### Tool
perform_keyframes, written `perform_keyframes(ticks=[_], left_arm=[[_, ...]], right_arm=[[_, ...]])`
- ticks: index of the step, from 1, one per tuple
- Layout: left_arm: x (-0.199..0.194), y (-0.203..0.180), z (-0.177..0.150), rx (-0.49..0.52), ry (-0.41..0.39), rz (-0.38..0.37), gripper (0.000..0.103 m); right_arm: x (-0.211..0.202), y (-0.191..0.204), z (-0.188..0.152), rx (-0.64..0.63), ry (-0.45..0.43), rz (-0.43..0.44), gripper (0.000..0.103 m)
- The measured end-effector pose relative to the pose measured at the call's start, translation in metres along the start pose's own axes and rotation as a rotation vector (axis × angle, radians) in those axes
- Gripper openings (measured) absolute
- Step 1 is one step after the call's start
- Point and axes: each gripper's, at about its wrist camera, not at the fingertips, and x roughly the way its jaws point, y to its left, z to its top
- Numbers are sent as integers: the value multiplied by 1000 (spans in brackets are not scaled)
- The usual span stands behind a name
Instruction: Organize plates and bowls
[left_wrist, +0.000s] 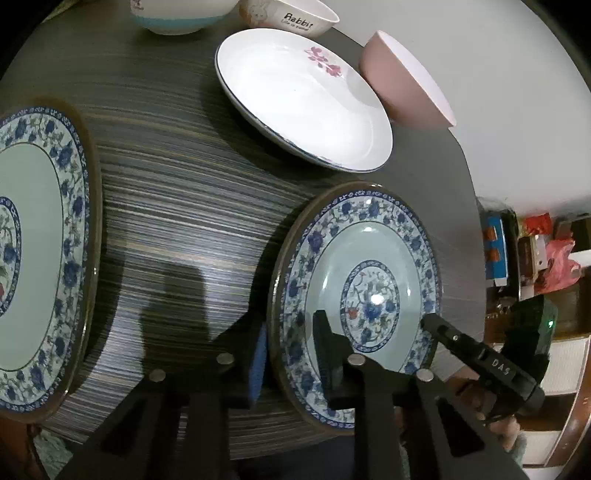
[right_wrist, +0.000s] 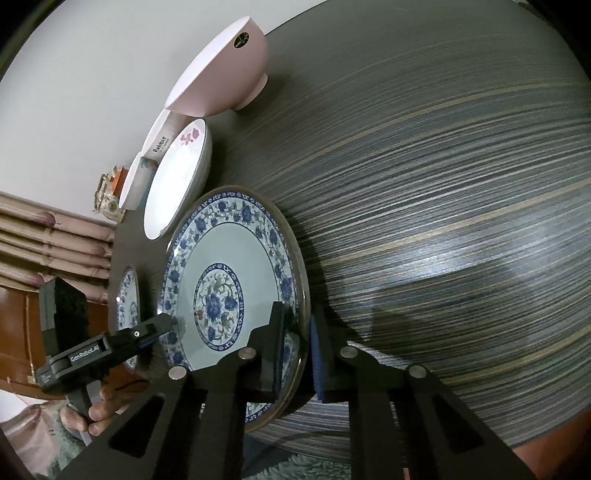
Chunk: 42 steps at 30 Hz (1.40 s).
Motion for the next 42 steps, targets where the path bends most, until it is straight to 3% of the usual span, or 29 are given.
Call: perform_keyframes(ticks=[12, 42], left_arm=[[-11, -8, -6, 64, -36, 56, 20], [-62, 1, -10, 87, -139, 62, 20]], right_arm=[[0, 5, -1, -20, -3, -13, 14], [-19, 37, -18, -118, -50, 1, 14]])
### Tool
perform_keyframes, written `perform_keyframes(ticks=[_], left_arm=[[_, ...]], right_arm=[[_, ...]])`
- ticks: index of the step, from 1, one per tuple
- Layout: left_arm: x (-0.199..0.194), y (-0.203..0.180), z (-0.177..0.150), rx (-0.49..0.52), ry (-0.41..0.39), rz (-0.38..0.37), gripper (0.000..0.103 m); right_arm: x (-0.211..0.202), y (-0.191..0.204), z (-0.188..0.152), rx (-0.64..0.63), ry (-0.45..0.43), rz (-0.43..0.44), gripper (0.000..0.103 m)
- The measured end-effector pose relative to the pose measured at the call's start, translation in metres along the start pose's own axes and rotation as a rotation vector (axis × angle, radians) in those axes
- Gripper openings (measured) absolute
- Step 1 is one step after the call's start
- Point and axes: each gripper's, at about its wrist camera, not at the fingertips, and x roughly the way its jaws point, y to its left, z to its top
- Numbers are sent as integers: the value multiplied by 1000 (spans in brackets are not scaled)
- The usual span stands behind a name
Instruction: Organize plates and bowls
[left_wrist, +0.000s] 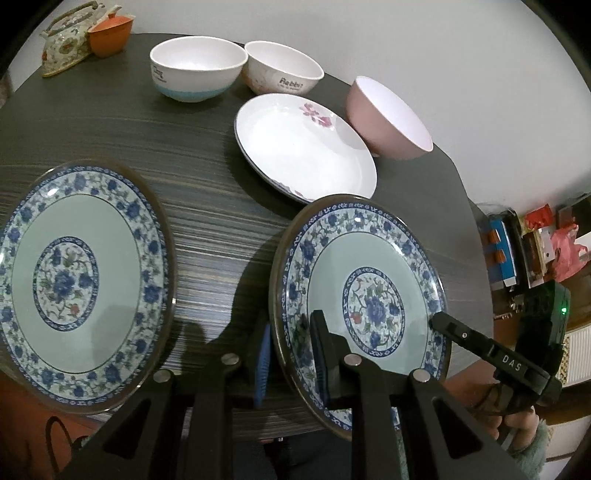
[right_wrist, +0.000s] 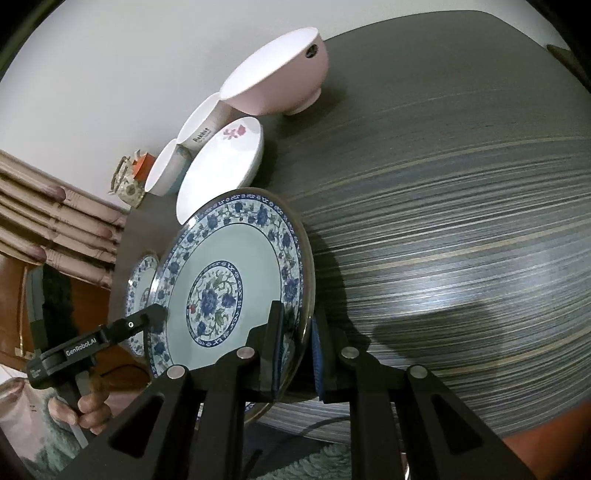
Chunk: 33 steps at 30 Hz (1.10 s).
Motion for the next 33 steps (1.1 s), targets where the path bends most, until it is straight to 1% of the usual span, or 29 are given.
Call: perform_keyframes(ticks=[9, 15, 24, 33], left_arm=[[-21, 18, 4, -22, -45, 21, 20], [-43, 40, 9, -52, -88, 51, 20], [-84, 83, 18, -111, -162, 98, 20], [-112, 132, 18, -183, -204, 164, 20]], right_arm=[[2, 22, -2, -38, 2, -6, 15], [9, 46, 4, -77, 7, -1, 15], [35, 100, 15, -150, 32, 25, 15], [64, 163, 24, -245, 58, 45, 16]])
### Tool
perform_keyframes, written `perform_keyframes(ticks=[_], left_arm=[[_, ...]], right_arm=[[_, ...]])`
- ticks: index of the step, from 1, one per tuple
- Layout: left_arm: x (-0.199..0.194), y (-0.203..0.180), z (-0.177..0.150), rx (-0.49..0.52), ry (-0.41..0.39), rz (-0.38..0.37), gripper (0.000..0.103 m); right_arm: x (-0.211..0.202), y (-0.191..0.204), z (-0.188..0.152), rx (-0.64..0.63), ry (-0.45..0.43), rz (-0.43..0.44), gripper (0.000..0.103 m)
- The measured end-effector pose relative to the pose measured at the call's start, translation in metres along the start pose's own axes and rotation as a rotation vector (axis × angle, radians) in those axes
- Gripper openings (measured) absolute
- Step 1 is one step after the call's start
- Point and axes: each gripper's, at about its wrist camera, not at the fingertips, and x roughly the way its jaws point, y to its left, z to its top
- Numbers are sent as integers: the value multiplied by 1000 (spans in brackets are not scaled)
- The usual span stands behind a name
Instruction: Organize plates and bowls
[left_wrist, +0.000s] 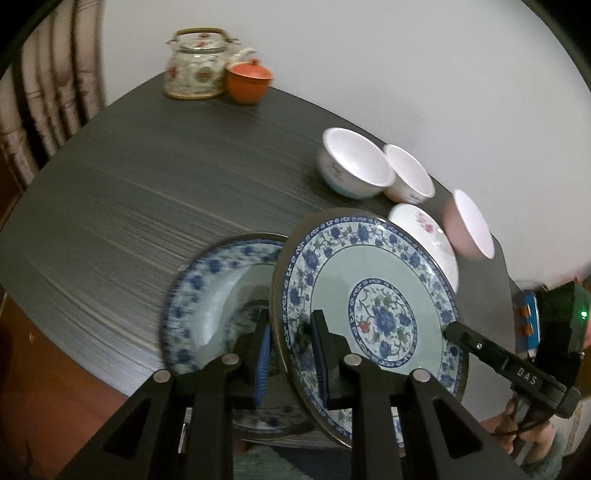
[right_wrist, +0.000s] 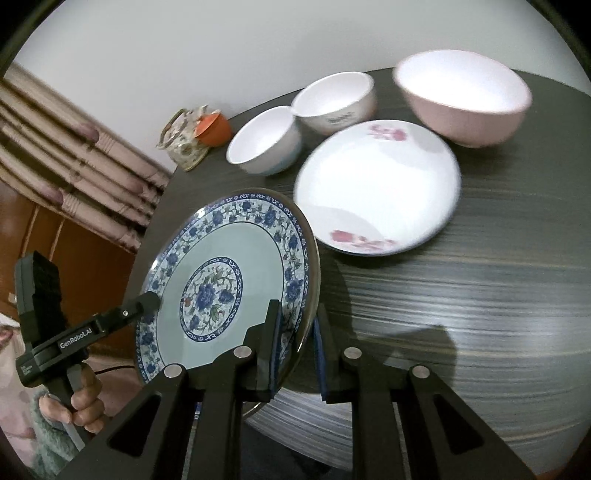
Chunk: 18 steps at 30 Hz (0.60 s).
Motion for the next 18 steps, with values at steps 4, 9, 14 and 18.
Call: perform_keyframes(ticks=[4, 9, 14, 18], left_arm=[[0, 23, 2, -42, -7, 27, 20], [7, 50, 1, -86, 3, 56, 20], [16, 70, -4, -125, 24, 60, 20], [21, 75, -5, -126, 35, 74, 21]], right_arm=[[16, 24, 6, -37, 20, 6, 16], [40, 48, 7, -74, 52, 3, 16], [64, 59, 2, -89, 93, -5, 17], [78, 64, -1, -101, 114, -18, 17]])
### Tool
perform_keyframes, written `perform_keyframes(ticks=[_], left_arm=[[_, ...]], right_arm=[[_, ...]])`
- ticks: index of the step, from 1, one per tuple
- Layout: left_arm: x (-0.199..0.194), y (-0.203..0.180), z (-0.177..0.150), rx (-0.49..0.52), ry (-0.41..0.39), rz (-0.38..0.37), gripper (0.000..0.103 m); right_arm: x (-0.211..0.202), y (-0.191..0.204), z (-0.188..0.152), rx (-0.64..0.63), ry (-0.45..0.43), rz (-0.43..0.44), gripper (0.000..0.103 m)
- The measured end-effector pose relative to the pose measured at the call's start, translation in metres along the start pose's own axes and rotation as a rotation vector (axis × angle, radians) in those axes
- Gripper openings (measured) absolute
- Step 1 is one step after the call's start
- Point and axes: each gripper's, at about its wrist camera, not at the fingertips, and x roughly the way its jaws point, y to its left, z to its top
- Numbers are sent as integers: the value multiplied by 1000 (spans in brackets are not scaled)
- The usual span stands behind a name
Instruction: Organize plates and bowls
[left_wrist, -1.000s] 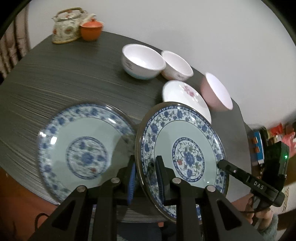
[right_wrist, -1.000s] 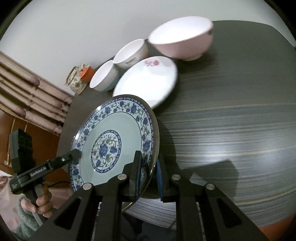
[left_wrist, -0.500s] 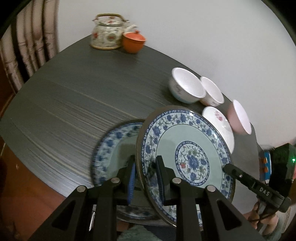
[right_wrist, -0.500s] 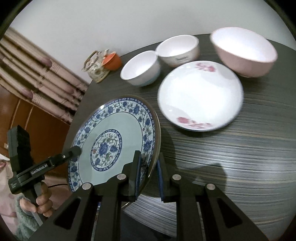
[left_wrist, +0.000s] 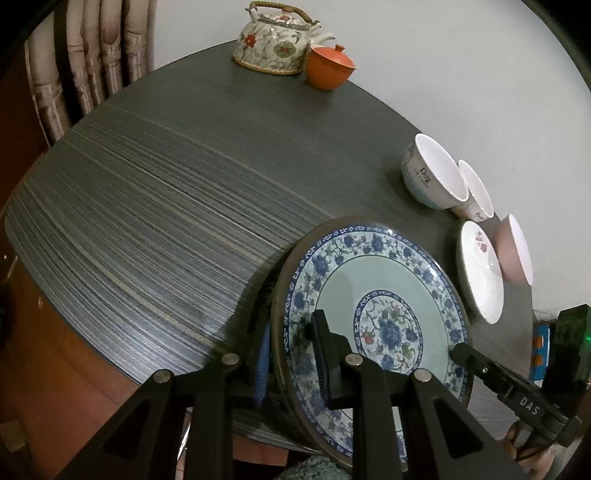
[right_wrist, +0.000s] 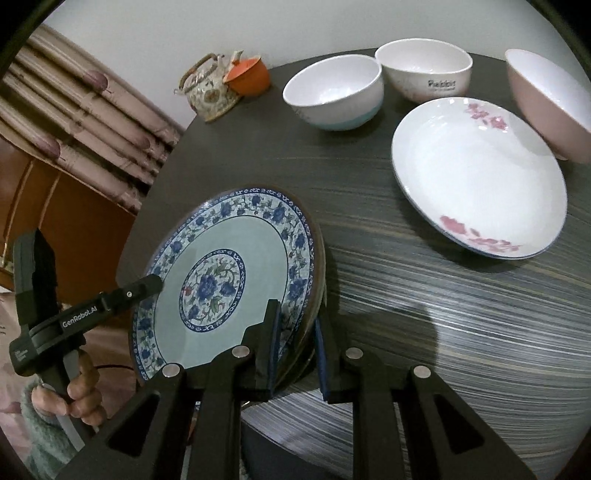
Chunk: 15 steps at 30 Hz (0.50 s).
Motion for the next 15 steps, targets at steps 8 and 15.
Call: perform_keyframes(ticks=[8, 15], left_arm=[[12, 3, 0, -3, 17, 7, 21], [15, 1, 1, -1, 30, 16, 22]], right_arm=[[16, 3, -2, 6, 29, -12, 18], [22, 6, -2, -4, 48, -29, 21]])
